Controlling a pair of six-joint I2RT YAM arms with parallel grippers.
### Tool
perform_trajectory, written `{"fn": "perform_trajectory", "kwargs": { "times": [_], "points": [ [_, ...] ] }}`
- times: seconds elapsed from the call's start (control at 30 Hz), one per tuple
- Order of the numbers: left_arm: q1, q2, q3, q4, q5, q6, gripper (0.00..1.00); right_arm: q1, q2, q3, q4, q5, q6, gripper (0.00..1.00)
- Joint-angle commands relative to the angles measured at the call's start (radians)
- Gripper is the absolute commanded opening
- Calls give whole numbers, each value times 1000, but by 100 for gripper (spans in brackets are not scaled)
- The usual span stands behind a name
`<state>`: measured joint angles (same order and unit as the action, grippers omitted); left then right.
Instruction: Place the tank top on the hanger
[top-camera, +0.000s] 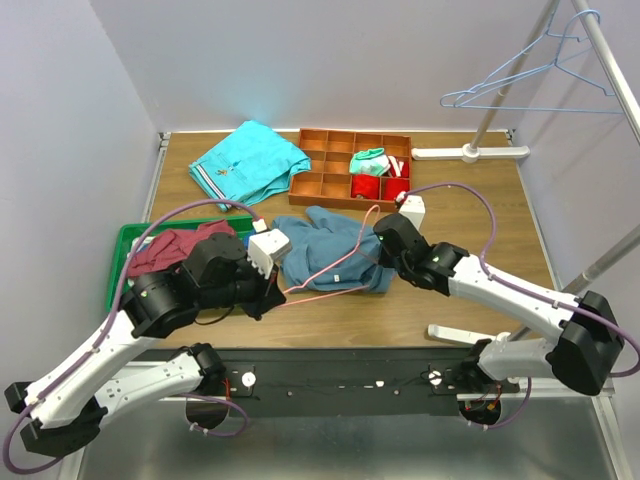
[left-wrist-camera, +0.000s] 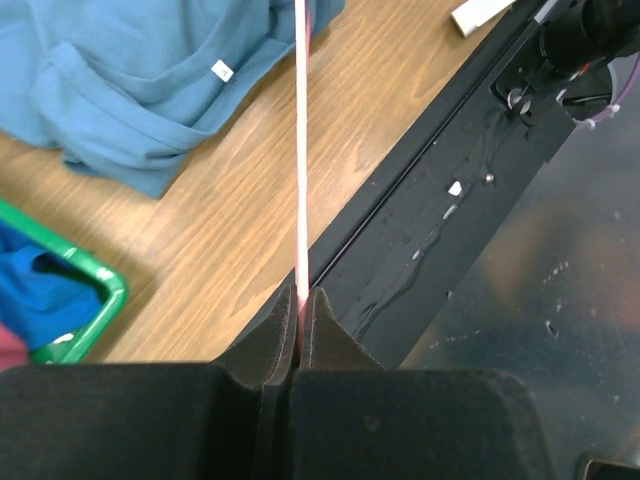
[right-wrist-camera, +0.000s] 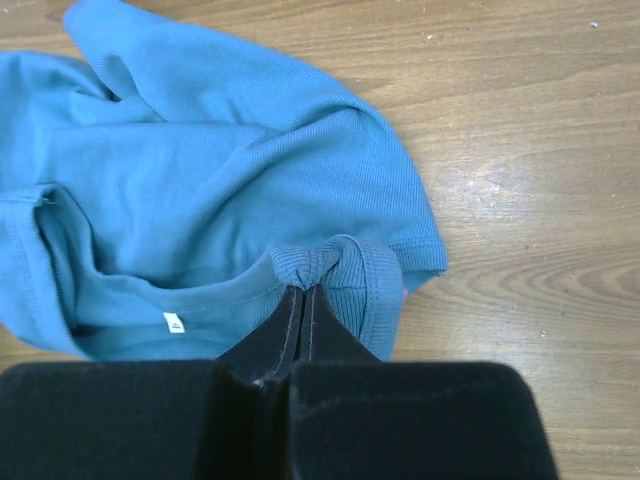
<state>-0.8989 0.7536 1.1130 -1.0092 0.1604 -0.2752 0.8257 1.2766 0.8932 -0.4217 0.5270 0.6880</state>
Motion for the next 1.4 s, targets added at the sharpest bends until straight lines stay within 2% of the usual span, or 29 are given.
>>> {"fn": "perform_trajectory", "kwargs": {
  "times": [0.0, 0.6, 0.7, 0.73, 0.8, 0.83, 0.9, 0.97, 1.17, 1.37],
  "points": [
    [-5, -8, -62, 194, 62, -62, 0, 4, -33, 1, -28, 21, -1, 1],
    [-5, -17, -274, 468, 22, -142, 0, 4, -192, -19, -38, -61, -16, 1],
    [-3, -28, -301, 504, 18, -145, 0, 6, -197, -27, -48, -45, -16, 12],
    [-5, -31, -306, 509, 7, -144, 0, 6, -191, -28, -58, -36, -9, 25],
    [-5, -36, -320, 514, 4, -137, 0, 4, -184, -31, -86, -19, 4, 42],
    [-3, -34, -326, 518, 1, -137, 0, 4, -187, -34, -89, -16, 4, 58],
    [-5, -28, -344, 529, 4, -139, 0, 4, -226, -43, -50, -45, -31, 68],
    [-3, -14, -354, 531, 4, -139, 0, 6, -261, -65, 4, -88, -82, 71],
    [-5, 10, -378, 535, 18, -125, 0, 4, -281, -62, 152, -203, -176, 71],
    [-5, 29, -366, 517, 37, -108, 0, 6, -136, -30, 238, -131, -197, 70]
  ]
}}
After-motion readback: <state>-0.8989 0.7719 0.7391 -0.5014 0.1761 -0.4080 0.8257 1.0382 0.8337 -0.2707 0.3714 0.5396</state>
